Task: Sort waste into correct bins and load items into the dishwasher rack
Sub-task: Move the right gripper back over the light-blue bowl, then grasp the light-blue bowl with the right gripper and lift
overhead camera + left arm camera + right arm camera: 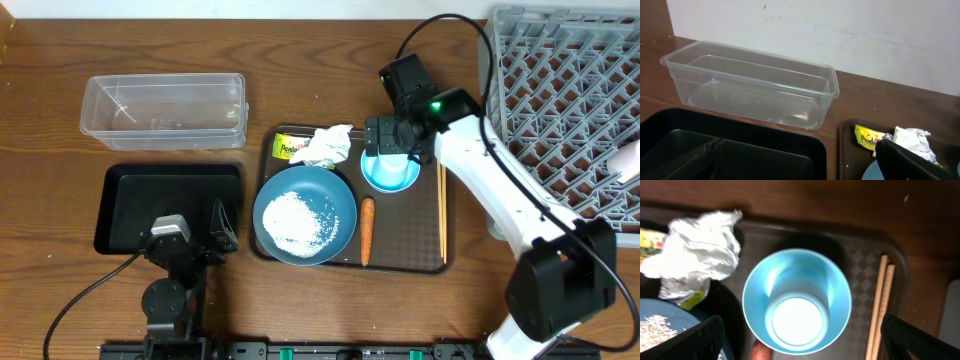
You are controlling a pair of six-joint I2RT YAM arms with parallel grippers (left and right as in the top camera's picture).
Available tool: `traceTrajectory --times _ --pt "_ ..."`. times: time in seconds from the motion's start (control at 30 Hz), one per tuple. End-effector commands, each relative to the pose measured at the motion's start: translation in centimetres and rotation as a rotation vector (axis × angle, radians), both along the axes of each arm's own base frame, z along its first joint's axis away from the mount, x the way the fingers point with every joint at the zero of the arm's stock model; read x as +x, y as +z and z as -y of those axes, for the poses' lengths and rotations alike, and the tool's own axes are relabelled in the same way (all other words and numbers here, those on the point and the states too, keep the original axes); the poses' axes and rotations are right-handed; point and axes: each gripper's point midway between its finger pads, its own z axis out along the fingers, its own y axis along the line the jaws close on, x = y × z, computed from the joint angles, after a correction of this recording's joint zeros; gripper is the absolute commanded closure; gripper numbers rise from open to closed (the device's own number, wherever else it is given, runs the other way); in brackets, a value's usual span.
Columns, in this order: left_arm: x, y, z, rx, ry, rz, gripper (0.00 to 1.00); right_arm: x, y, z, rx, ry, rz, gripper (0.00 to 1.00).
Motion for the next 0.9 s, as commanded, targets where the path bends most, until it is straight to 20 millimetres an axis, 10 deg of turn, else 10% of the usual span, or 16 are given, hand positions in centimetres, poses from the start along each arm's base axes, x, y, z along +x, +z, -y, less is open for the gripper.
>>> traceTrajectory --times 0.0,0.87 --pt "0.0 -1.8 -0.3 0.008 0.016 -0.043 0.02 -0.8 -1.2 -0.8 0.028 -0.001 -0.06 0.01" --pt "0.0 -1.8 -0.3 0.008 0.017 -0.043 0.02 -1.5 -6.1 -0.6 0.021 -0.002 -0.097 0.04"
